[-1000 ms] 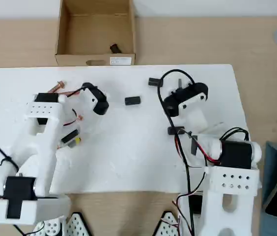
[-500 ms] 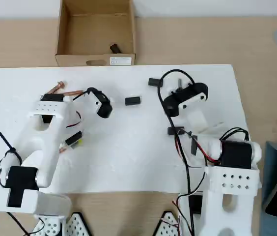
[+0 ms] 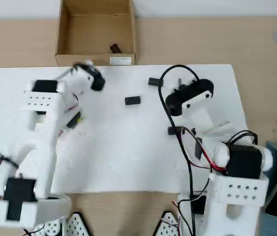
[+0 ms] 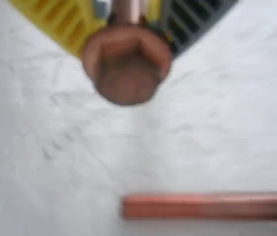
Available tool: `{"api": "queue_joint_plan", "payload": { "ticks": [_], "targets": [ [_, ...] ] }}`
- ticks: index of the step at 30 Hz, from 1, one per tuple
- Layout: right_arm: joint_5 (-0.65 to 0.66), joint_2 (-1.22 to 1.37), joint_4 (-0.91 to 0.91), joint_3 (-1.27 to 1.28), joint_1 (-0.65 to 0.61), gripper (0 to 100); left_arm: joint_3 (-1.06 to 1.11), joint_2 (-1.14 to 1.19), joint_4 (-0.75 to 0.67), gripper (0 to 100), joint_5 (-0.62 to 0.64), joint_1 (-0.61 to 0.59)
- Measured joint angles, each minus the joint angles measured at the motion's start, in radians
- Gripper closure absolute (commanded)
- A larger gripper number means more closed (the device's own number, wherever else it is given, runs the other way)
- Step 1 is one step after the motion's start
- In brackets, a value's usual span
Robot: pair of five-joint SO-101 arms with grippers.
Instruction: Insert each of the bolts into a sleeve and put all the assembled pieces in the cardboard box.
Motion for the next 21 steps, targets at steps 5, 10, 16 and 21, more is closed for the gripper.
{"api": "queue_joint_plan", "payload": {
  "ticks": [5, 10, 16, 21],
  "targets": [
    [0.000, -0.003, 0.011, -0.054, 0.002, 98.7, -0.061, -0.163, 0.029, 99, 0.226, 0.023],
    [-0.074, -0.043, 0.012, -0.068, 0.002, 98.8, -0.063, -0.315, 0.110, 99, 0.347, 0.028],
    [-0.190, -0.232, -0.014, -0.018, 0.000, 98.9, 0.075, -0.543, 0.121, 99, 0.505, 0.028],
    [-0.267, -0.373, -0.170, 0.169, 0.000, 98.9, 0.308, -0.770, -0.021, 99, 0.632, 0.028]
  ]
}}
